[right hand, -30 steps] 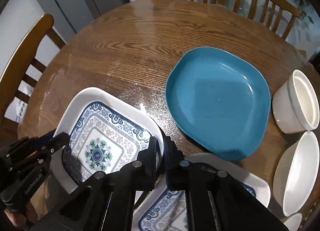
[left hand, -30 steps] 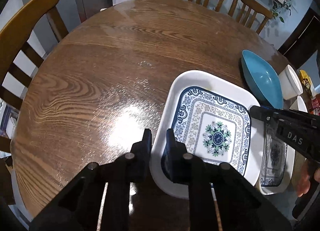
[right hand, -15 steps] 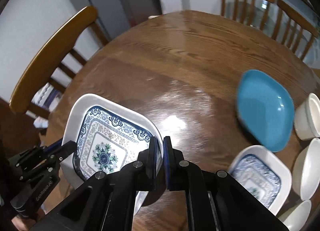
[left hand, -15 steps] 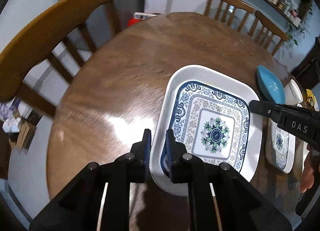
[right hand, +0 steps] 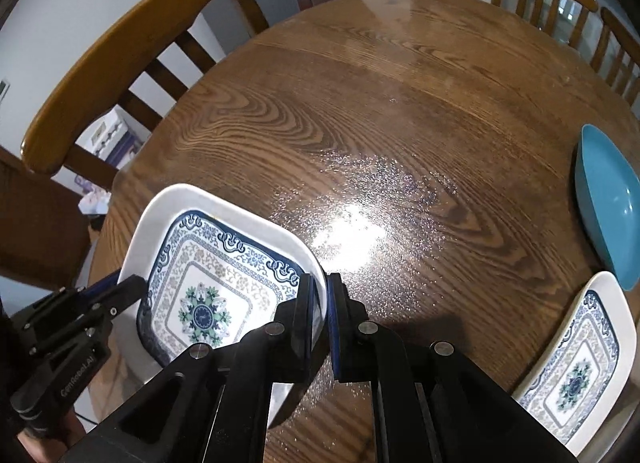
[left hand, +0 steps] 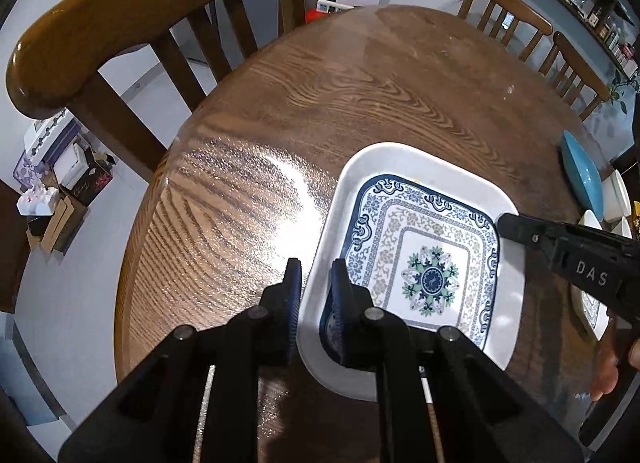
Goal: Organize plates and bowls
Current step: 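Slide the held plate away from the other plate and open the left gripper, then withdraw the left tool and move it toward the second patterned plate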
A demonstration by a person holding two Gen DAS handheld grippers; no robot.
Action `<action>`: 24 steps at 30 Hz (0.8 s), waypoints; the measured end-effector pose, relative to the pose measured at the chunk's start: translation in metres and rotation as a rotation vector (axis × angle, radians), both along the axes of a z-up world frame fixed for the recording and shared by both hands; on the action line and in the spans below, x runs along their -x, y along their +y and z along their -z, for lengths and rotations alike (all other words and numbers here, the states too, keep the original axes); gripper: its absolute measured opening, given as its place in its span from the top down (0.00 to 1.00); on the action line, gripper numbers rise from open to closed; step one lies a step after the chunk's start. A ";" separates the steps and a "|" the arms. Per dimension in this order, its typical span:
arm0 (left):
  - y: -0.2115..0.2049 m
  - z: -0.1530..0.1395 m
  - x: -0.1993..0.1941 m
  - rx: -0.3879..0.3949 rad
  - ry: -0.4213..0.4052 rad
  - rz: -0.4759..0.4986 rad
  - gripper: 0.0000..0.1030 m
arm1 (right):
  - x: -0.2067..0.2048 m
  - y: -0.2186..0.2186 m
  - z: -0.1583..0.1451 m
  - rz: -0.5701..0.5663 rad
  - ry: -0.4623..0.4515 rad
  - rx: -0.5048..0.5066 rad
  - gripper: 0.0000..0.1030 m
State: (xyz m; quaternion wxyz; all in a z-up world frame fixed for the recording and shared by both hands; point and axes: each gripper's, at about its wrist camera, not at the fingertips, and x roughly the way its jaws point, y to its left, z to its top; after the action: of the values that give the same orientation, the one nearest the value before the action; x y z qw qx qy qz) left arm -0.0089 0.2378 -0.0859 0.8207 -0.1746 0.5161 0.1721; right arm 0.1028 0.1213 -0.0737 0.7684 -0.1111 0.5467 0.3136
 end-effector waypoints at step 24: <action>-0.088 -0.058 0.016 -0.120 -0.117 0.132 0.21 | 0.064 -0.147 -0.079 0.220 -0.191 -0.145 0.49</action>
State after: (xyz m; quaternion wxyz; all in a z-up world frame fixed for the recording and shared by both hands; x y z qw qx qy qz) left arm -0.0249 0.1501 -0.0281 0.8679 -0.1004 0.4667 0.1376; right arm 0.0392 -0.0252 0.0051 0.8526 -0.0241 0.4559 0.2542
